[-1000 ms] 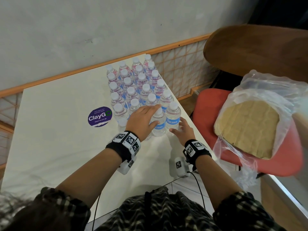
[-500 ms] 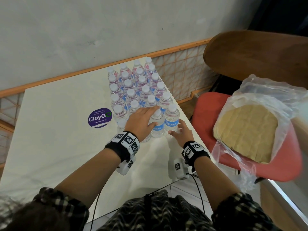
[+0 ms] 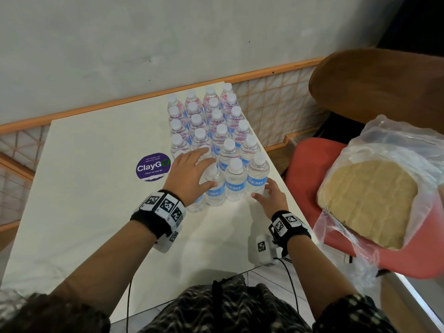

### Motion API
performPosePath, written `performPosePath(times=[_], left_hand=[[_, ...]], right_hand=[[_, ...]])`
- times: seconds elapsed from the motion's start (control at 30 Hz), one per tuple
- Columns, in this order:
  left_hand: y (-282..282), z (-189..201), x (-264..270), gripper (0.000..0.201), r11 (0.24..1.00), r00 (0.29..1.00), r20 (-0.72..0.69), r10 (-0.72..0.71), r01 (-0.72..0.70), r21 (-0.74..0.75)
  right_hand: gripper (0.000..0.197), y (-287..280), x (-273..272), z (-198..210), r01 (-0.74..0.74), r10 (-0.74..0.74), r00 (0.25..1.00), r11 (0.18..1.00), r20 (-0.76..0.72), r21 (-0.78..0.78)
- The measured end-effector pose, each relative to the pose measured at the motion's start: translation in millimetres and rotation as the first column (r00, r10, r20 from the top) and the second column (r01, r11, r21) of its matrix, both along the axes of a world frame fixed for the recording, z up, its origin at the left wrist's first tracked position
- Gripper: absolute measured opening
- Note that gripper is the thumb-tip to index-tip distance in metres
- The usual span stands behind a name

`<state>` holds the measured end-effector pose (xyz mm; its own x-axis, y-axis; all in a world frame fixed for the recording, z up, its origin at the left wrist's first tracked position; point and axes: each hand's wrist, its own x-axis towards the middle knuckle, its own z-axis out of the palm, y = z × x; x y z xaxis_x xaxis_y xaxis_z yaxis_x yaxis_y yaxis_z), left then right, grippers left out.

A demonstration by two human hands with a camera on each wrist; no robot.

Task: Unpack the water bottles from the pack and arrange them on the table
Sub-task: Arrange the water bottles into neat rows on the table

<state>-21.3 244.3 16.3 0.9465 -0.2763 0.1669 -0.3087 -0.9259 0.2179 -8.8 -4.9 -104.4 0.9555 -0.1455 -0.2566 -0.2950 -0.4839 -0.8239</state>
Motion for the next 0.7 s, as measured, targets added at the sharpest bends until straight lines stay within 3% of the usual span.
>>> performPosePath(times=[0.17, 0.33, 0.47, 0.57, 0.7], left_hand=[[12.6, -2.8, -4.3, 0.083, 0.997, 0.998, 0.054, 0.034, -0.03, -0.076], [33.9, -13.9, -6.1, 0.107, 0.986, 0.993, -0.068, 0.098, -0.106, -0.129], [33.7, -18.4, -5.3, 0.104, 0.967, 0.99, -0.127, 0.059, -0.088, -0.237], [30.7, -13.0, -6.5, 0.109, 0.988, 0.987, -0.11, 0.121, -0.13, -0.08], [15.2, 6.1, -7.2, 0.089, 0.992, 0.994, 0.064, 0.088, -0.082, -0.093]], right_hand=[[0.067, -0.1, -1.9, -0.9, 0.004, -0.004, 1.0, 1.0, 0.0, 0.004], [0.07, 4.5, -6.6, -0.3, 0.015, -0.015, 1.0, 1.0, 0.003, -0.002], [0.068, 6.7, -5.1, 3.5, 0.012, -0.012, 1.0, 1.0, -0.01, 0.006], [0.072, 3.3, -4.4, 11.1, 0.007, -0.007, 1.0, 0.999, -0.006, 0.034], [0.074, -0.6, -1.6, 46.3, 0.02, -0.059, 0.969, 0.987, 0.238, 0.162]])
